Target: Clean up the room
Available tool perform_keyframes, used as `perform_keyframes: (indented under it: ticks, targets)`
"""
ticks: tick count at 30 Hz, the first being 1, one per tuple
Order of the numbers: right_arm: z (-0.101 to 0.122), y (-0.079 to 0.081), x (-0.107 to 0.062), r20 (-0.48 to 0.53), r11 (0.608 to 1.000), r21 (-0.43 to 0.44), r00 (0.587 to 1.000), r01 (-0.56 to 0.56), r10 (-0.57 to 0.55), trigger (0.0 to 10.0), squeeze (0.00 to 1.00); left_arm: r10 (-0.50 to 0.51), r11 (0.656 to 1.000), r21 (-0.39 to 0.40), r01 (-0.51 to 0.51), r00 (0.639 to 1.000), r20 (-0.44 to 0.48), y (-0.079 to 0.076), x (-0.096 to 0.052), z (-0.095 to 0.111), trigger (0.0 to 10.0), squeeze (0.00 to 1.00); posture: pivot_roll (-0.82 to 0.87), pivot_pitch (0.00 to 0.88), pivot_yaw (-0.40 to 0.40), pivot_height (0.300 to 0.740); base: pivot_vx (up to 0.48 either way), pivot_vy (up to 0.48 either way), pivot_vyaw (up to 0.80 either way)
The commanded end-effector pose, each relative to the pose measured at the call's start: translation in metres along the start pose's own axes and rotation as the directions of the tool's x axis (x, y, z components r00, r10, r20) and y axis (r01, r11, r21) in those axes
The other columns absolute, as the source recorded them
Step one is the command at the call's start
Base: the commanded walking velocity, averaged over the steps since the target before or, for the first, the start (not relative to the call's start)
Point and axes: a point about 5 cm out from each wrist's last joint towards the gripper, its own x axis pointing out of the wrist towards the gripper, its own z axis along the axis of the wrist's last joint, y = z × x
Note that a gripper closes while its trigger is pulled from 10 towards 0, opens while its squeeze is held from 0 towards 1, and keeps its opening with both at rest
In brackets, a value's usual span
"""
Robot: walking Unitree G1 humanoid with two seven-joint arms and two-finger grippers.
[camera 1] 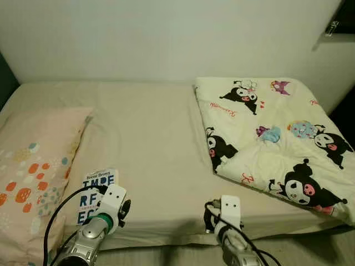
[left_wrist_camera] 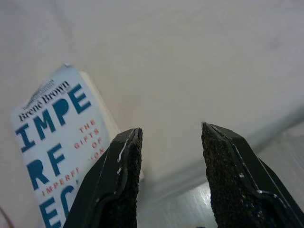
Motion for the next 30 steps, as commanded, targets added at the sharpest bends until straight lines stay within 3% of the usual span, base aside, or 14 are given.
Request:
perform_keyframes:
  ticks: [1, 10, 20, 30]
  targets:
    - [-0.002, 0.002, -0.001, 0.006, 1.0, -0.018, 1.0, -0.004, 0.004, 10.0, 0.0, -0.02, 1.0, 0.008, 0.02, 1.0, -0.013, -0.004, -0.002, -0.005, 10.0, 0.0, 0.11, 0.015, 0.014, 0.74, 0.0, 0.0, 0.0]
    - [0.003, 0.007, -0.002, 0.04, 0.995, 0.085, 0.998, -0.06, 0.057, 10.0, 0.0, -0.033, 0.999, 0.021, 0.034, 0.999, -0.029, -0.003, -0.004, -0.009, 10.0, 0.0, 0.11, 0.014, 0.017, 0.74, 0.0, 0.0, 0.0]
    - [0.007, 0.009, -0.001, 0.044, 0.997, -0.022, 0.996, -0.071, 0.072, 10.0, 0.0, -0.047, 0.999, 0.024, 0.047, 0.999, -0.009, -0.007, 0.0, 0.0, 10.0, 0.0, 0.12, 0.025, -0.003, 0.74, 0.0, 0.0, 0.0]
    - [0.011, 0.008, 0.001, 0.056, 0.997, -0.028, 0.995, -0.079, 0.08, 10.0, 0.0, -0.063, 0.997, 0.049, 0.062, 0.998, 0.011, -0.007, 0.004, 0.009, 10.0, 0.0, 0.12, 0.026, -0.001, 0.74, 0.0, 0.0, 0.0]
